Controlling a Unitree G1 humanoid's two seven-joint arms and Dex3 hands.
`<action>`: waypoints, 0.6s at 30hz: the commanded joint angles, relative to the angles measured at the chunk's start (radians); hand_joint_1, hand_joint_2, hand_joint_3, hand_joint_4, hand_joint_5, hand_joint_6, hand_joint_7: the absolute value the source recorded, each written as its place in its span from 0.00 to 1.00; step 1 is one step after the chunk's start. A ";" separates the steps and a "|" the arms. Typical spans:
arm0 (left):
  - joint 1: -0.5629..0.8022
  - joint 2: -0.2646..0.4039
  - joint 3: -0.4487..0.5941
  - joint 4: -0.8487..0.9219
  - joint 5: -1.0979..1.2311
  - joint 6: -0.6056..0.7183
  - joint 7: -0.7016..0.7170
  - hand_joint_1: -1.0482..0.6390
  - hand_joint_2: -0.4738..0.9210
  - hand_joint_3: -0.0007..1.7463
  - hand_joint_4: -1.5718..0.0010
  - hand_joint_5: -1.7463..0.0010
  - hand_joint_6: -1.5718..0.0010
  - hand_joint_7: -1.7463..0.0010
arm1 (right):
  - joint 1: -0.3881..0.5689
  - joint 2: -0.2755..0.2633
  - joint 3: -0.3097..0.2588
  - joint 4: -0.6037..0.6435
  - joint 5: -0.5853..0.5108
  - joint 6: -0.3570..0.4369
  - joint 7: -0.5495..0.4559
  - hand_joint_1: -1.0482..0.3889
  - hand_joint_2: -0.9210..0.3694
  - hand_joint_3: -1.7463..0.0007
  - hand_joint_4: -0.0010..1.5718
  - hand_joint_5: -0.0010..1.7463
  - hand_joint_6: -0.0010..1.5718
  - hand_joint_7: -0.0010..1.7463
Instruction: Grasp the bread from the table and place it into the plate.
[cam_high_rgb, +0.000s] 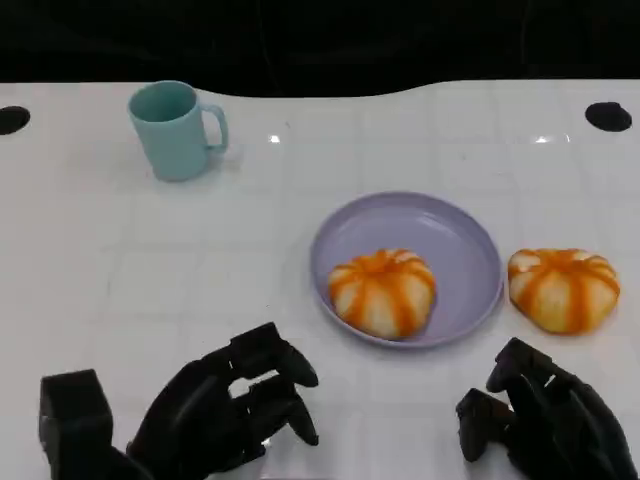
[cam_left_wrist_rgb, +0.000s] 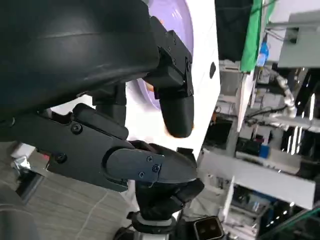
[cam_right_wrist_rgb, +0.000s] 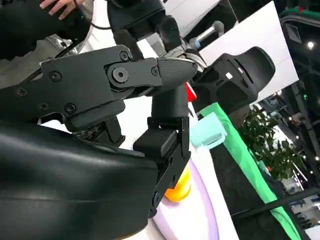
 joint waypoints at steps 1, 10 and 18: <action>0.022 0.001 0.007 -0.006 0.005 -0.007 0.020 0.22 1.00 0.24 0.59 0.00 0.70 0.05 | 0.014 -0.012 0.000 -0.016 0.006 -0.003 -0.009 0.33 0.00 0.88 0.50 0.98 0.44 0.82; 0.021 -0.005 0.009 0.021 0.010 -0.022 0.018 0.22 1.00 0.23 0.56 0.00 0.70 0.01 | 0.006 -0.007 -0.005 0.006 0.009 -0.022 0.000 0.34 0.00 0.87 0.50 0.97 0.44 0.82; 0.013 -0.001 0.016 0.023 -0.001 -0.007 0.013 0.21 1.00 0.19 0.54 0.00 0.67 0.02 | -0.004 -0.011 -0.003 0.020 0.004 -0.027 -0.004 0.34 0.00 0.87 0.49 0.98 0.44 0.82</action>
